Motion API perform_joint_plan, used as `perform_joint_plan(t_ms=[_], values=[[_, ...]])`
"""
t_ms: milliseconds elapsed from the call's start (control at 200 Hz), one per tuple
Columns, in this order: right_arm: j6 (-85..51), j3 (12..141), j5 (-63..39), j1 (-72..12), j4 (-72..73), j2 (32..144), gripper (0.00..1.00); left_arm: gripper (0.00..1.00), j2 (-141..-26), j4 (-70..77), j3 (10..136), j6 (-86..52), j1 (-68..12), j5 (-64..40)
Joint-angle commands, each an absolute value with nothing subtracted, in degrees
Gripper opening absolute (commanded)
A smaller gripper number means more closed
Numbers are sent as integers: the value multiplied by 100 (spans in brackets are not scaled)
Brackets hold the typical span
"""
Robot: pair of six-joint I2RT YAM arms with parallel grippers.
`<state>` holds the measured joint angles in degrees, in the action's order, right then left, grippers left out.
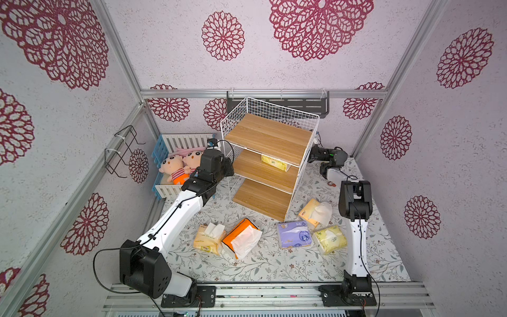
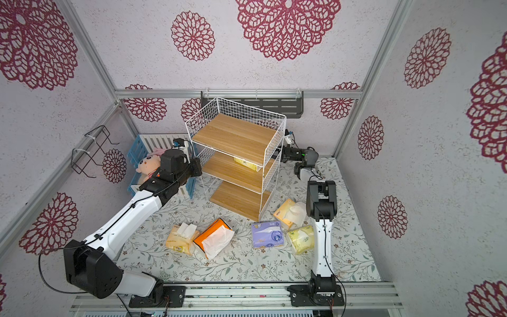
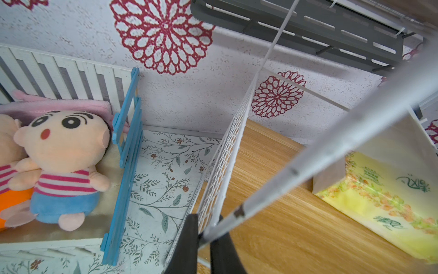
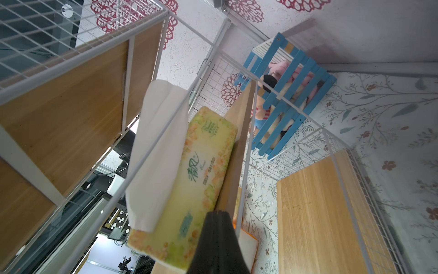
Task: Remove the tissue boxes from the shelf
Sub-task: Adjust the box of tissues on the shelf.
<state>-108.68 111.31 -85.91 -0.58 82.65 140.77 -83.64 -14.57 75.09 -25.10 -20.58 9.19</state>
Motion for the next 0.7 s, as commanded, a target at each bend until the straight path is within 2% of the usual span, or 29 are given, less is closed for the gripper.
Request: perform_joint_plan(t_ms=[0, 65, 280, 355, 460, 510, 555, 615, 696], values=[[-10935, 11198, -8781, -465, 8703, 13463, 0, 5, -8520, -1274, 7532, -3155, -2072, 528], [-10877, 11274, -8736, -428, 8608, 13450, 0, 5, -8530, -1279, 7541, -3170, -2074, 499], [-10956, 11353, -8229, 175, 8326, 13323, 11, 5, -8415, -1219, 7372, -3158, -2069, 588], [-11117, 11354, -8183, 271, 8405, 13323, 43, 5, -8385, -1194, 7331, -3181, -2072, 614], [-11119, 11227, -8149, 272, 8468, 13263, 63, 5, -8381, -1206, 7360, -3202, -2074, 610], [-11048, 11198, -8102, 298, 8420, 13263, 85, 5, -8385, -1226, 7399, -3200, -2072, 621], [-10971, 11143, -8024, 347, 8392, 13249, 97, 5, -8376, -1252, 7439, -3193, -2074, 624], [-10601, 10990, -7903, 448, 8075, 13177, 99, 5, -8367, -1296, 7479, -3178, -2073, 640], [-9240, 10731, -7611, 638, 6494, 13004, 99, 6, -8336, -1333, 7515, -3161, -2072, 667]])
